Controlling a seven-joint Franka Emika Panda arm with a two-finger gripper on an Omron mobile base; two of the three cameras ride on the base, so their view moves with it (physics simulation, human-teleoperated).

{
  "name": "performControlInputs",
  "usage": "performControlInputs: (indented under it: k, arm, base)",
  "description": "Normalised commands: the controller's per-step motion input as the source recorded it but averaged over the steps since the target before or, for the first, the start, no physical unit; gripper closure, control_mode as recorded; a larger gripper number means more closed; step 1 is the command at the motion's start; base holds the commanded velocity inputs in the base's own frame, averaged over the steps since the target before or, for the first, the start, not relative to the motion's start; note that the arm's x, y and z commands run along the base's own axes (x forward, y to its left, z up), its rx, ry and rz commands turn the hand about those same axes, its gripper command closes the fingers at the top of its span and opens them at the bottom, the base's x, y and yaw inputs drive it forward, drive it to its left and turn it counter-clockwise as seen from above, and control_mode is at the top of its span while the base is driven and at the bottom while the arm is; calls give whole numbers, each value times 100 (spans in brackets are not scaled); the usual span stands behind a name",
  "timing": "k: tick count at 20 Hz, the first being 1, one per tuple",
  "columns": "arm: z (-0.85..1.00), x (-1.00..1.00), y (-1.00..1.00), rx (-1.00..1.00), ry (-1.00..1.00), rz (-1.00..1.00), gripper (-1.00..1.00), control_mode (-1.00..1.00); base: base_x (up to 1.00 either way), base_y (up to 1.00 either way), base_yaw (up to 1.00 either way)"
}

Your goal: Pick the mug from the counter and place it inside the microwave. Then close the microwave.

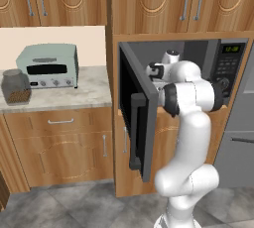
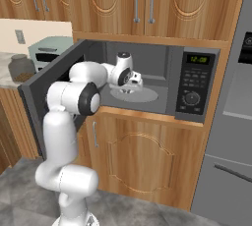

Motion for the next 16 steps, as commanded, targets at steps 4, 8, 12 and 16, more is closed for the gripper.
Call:
performControlInputs:
  k: [4, 8, 12, 16]
  arm:
    - [-14, 34, -2, 0, 0, 0, 100, -100]
    - [-26, 35, -3, 0, 0, 0, 100, -100]
    - [-41, 16, -6, 0, 0, 0, 100, -100]
    - [-28, 7, -2, 0, 0, 0, 100, -100]
  base:
    - [0, 0, 0]
    - [0, 0, 0]
    - [0, 0, 0]
    - [0, 0, 0]
